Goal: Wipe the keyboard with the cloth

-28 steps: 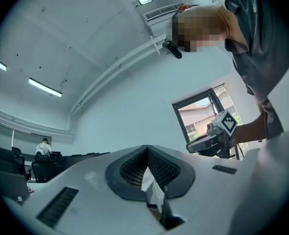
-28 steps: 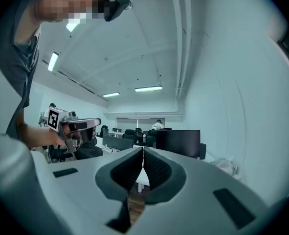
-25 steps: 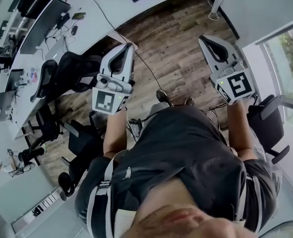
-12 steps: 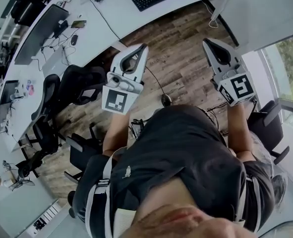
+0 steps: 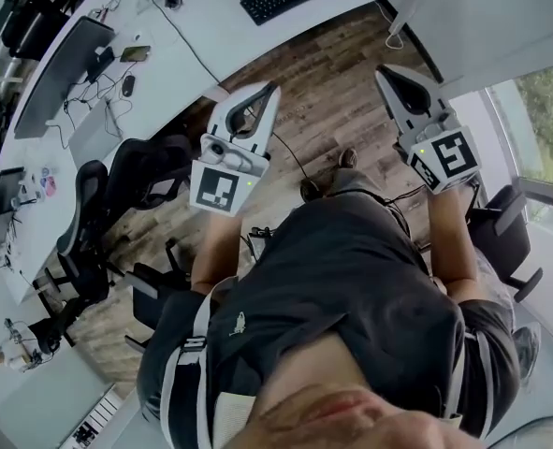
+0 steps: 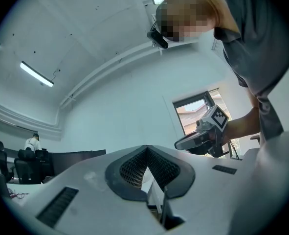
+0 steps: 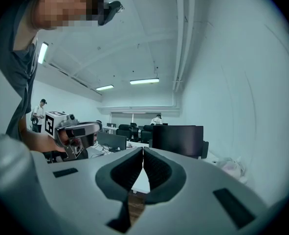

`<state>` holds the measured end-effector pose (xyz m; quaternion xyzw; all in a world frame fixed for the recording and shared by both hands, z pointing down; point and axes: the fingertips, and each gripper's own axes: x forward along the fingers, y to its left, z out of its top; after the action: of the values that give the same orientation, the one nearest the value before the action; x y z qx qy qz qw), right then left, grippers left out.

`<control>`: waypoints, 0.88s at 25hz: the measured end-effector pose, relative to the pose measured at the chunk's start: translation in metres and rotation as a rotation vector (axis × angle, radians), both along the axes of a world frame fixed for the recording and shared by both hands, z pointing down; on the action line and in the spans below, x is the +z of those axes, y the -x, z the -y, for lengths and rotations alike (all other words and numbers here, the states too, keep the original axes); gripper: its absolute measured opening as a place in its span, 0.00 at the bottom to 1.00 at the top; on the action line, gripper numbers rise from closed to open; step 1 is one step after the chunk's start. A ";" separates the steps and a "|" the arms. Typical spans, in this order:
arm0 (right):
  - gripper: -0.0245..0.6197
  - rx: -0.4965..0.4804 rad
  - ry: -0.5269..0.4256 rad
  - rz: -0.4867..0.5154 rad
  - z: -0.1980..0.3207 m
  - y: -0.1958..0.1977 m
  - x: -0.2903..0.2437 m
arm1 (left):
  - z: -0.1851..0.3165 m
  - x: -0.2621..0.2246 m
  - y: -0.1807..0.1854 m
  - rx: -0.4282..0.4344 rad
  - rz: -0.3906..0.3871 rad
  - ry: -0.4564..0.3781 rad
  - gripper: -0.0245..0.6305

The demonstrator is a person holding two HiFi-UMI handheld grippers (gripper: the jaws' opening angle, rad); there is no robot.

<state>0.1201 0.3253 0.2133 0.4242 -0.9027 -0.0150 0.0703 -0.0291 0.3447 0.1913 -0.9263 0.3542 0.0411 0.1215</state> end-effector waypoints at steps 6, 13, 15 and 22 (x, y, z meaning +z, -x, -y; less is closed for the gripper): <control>0.05 -0.039 0.022 0.024 0.045 -0.025 0.004 | 0.039 0.001 -0.020 -0.027 -0.029 0.056 0.04; 0.05 -0.090 0.006 0.066 0.098 -0.071 0.005 | 0.091 -0.001 -0.052 -0.094 -0.045 0.074 0.04; 0.05 -0.101 0.006 0.079 0.111 -0.080 0.005 | 0.101 -0.004 -0.064 -0.106 -0.034 0.068 0.04; 0.05 -0.129 0.016 0.122 0.135 -0.095 0.006 | 0.119 -0.015 -0.088 -0.116 0.029 0.048 0.04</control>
<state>0.2151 0.1904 0.2194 0.3645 -0.9310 0.0135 0.0173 0.0587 0.2260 0.1759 -0.9073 0.4066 0.0119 0.1068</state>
